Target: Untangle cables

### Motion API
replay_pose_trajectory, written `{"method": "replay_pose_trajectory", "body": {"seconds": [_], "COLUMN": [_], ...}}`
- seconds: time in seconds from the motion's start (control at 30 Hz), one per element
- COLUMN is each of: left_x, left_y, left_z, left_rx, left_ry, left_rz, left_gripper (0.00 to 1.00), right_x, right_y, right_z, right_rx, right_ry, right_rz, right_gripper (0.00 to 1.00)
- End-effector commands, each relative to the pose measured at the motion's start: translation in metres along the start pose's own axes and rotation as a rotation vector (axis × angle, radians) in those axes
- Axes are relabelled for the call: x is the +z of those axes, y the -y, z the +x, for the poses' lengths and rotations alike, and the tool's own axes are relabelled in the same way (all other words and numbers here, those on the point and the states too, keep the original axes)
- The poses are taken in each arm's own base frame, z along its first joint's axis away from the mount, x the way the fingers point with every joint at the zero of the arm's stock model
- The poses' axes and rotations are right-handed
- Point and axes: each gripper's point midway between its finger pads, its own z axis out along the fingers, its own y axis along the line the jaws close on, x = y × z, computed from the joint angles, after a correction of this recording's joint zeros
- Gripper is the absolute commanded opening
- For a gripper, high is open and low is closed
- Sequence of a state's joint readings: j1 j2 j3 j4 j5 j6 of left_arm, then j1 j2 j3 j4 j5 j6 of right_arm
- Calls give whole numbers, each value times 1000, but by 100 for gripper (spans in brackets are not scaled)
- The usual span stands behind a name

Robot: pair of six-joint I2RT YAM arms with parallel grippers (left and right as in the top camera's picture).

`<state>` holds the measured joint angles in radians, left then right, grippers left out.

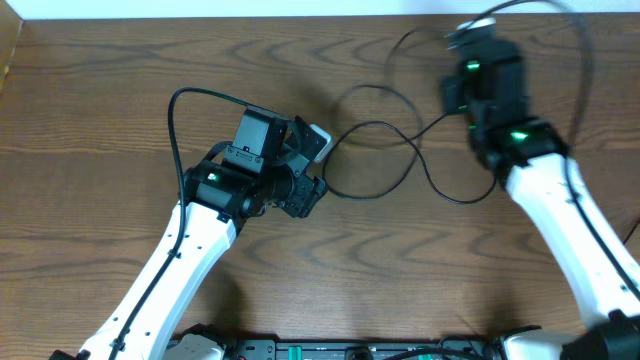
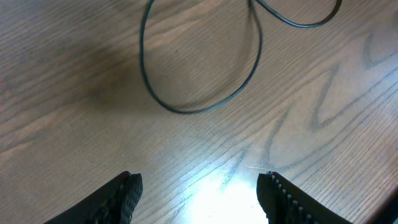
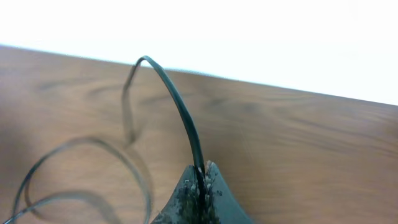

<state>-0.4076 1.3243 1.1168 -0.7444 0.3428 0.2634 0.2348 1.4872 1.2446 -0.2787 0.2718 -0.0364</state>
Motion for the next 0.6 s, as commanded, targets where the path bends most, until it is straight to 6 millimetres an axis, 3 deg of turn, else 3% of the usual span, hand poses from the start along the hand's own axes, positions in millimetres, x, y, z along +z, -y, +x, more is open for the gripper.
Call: {"method": "replay_pose_trajectory", "body": {"seconds": [0.0, 0.1, 0.13, 0.23, 0.37, 0.57], "left_x": [1, 1, 1, 1, 1, 1], "left_y": [2, 2, 2, 2, 2, 2], "left_z": [0, 0, 0, 0, 0, 0], "left_rx": [5, 5, 5, 5, 5, 5], "left_ry": [-2, -2, -2, -2, -2, -2], "left_rz": [16, 16, 16, 16, 16, 16], "left_gripper": [65, 64, 65, 65, 64, 64], "right_x": [-15, -27, -35, -53, -81, -119], "right_y": [98, 166, 206, 264, 321, 370], "right_z": [-6, 5, 16, 39, 75, 124], "right_rx": [92, 213, 303, 455, 623, 841], "right_ry": [18, 18, 15, 19, 6, -10], "right_rz": [325, 512, 613, 744, 885, 1030], "right_gripper": [1, 1, 1, 1, 1, 1]}}
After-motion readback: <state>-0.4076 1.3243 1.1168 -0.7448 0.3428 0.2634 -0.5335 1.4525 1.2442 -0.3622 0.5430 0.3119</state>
